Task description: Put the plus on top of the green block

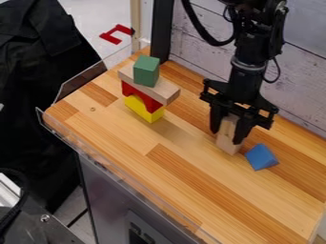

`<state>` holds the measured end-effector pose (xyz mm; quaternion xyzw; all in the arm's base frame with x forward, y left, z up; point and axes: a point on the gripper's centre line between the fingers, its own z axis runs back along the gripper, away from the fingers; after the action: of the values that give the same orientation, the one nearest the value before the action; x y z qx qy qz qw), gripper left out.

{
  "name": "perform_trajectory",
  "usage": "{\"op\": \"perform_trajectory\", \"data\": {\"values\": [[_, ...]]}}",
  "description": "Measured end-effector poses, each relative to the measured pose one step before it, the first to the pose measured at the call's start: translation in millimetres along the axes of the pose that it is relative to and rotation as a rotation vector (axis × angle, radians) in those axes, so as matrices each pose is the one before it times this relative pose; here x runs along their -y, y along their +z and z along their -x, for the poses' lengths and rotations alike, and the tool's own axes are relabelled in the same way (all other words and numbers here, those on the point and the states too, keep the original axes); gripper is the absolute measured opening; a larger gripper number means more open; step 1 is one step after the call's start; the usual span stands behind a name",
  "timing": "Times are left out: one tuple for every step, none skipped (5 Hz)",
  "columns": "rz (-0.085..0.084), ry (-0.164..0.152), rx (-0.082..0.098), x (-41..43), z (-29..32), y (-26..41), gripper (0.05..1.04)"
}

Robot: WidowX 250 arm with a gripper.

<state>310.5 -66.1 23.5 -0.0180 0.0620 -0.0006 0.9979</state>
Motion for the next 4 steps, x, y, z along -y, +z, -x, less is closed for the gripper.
{"op": "perform_trajectory", "data": {"values": [[-0.0285,0.0277,0.0198,1.60,9.02,28.48,0.482],[-0.0033,0.0642,0.0069,0.68,10.45,46.79,0.482],[0.0234,0.0966,0.0620,-8.40,20.05,54.57,0.482],[-0.0250,0.1297,0.0000,-31.48,9.79,24.10,0.482]]}}
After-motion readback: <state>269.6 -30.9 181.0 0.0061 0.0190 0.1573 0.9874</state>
